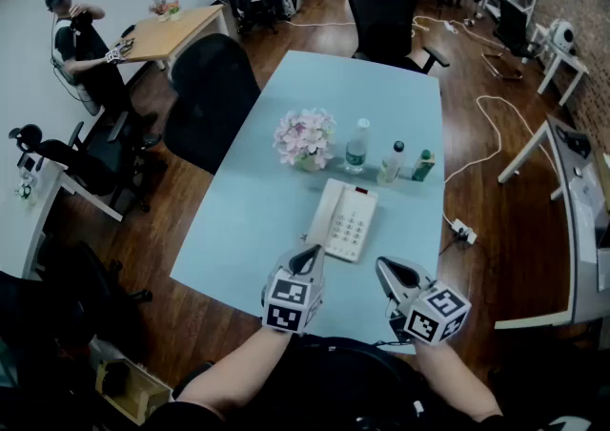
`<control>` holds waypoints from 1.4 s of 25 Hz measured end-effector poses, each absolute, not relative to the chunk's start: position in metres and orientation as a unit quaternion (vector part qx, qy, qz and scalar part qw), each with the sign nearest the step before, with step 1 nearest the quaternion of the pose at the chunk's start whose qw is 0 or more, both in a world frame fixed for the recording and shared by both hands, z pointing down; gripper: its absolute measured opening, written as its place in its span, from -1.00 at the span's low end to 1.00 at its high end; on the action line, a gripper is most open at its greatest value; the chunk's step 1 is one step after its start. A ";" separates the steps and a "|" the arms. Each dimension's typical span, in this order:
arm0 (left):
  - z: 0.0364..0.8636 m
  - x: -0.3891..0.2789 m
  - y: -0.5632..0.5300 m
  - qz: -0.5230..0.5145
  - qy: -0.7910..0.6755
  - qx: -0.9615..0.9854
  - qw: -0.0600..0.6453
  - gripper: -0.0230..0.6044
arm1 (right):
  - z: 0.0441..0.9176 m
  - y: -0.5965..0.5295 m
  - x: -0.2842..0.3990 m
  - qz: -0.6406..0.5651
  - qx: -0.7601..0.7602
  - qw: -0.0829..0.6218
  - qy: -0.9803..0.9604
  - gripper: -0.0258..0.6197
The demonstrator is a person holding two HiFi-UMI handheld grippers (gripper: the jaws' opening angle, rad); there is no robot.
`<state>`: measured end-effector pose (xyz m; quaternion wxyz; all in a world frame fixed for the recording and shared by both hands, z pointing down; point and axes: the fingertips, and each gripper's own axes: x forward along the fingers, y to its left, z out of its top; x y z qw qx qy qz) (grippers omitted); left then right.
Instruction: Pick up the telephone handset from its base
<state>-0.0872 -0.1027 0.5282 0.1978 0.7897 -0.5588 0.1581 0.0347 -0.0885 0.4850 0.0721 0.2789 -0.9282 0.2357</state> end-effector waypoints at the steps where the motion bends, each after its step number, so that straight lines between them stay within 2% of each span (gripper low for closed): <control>1: 0.532 -0.090 -0.112 0.163 -0.554 0.791 0.200 -0.93 | 0.486 -0.095 0.032 0.237 0.284 0.071 -0.926 -0.88; 2: 0.535 -0.093 -0.122 0.167 -0.550 0.793 0.202 -0.90 | 0.487 -0.102 0.030 0.238 0.288 0.071 -0.925 -0.88; 4: 0.545 -0.100 -0.141 0.179 -0.544 0.793 0.209 -0.54 | 0.488 -0.114 0.025 0.240 0.296 0.070 -0.922 -0.88; 6: 0.559 -0.107 -0.158 0.193 -0.540 0.790 0.217 -0.54 | 0.490 -0.121 0.020 0.242 0.303 0.072 -0.919 -0.88; 7: 0.567 -0.109 -0.167 0.199 -0.539 0.788 0.220 -0.45 | 0.491 -0.123 0.018 0.243 0.307 0.074 -0.917 -0.88; 9: 0.581 -0.115 -0.187 0.209 -0.541 0.783 0.226 -0.39 | 0.495 -0.126 0.016 0.243 0.314 0.080 -0.914 -0.88; 11: 0.594 -0.118 -0.210 0.215 -0.544 0.776 0.234 -0.21 | 0.499 -0.129 0.016 0.242 0.324 0.084 -0.911 -0.88; 15: 0.621 -0.117 -0.248 0.237 -0.539 0.767 0.255 -0.07 | 0.505 -0.142 0.018 0.247 0.345 0.081 -0.902 -0.88; 22: 0.660 -0.109 -0.280 0.273 -0.520 0.757 0.287 -0.07 | 0.508 -0.161 0.012 0.247 0.365 0.074 -0.895 -0.88; 35: 0.692 -0.104 -0.297 0.285 -0.526 0.743 0.300 -0.07 | 0.515 -0.164 0.011 0.259 0.379 0.096 -0.883 -0.88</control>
